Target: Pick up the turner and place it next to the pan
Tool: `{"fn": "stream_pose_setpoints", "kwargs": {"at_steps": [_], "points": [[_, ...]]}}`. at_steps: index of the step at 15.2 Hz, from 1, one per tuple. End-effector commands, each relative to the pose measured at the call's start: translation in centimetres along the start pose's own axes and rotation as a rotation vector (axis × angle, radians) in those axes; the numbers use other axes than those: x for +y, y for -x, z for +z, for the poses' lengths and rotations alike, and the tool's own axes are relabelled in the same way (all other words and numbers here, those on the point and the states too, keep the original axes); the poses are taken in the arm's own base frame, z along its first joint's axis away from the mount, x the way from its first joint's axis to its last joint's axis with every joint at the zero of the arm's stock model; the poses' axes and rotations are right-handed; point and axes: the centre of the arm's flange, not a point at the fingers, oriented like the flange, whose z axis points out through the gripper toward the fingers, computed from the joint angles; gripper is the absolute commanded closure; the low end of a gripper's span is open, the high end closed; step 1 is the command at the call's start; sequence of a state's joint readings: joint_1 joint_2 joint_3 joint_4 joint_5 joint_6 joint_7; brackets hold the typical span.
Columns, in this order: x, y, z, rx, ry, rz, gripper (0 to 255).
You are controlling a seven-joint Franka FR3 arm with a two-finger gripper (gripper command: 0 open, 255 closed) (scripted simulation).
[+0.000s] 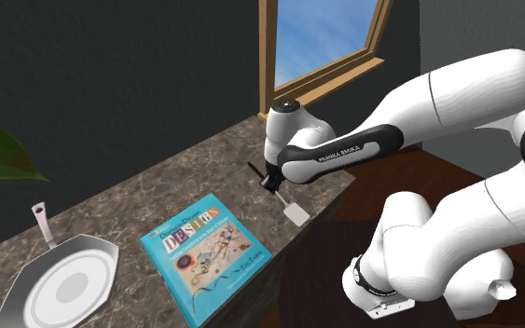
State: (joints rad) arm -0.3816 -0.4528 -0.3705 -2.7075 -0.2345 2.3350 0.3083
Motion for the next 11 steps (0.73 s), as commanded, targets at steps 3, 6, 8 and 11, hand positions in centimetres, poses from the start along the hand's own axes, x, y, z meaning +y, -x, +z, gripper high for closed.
{"fn": "stream_pose_setpoints", "kwargs": {"at_steps": [3,6,8,11], "points": [[0.1,-0.2,-2.2,-0.001,0.0,0.0,255],[0.1,-0.3,-3.8,-0.001,0.0,0.0,255],[0.1,-0.4,-4.8,-0.001,0.0,0.0,255],[0.1,-0.5,-6.4,-0.001,0.0,0.0,255]]}}
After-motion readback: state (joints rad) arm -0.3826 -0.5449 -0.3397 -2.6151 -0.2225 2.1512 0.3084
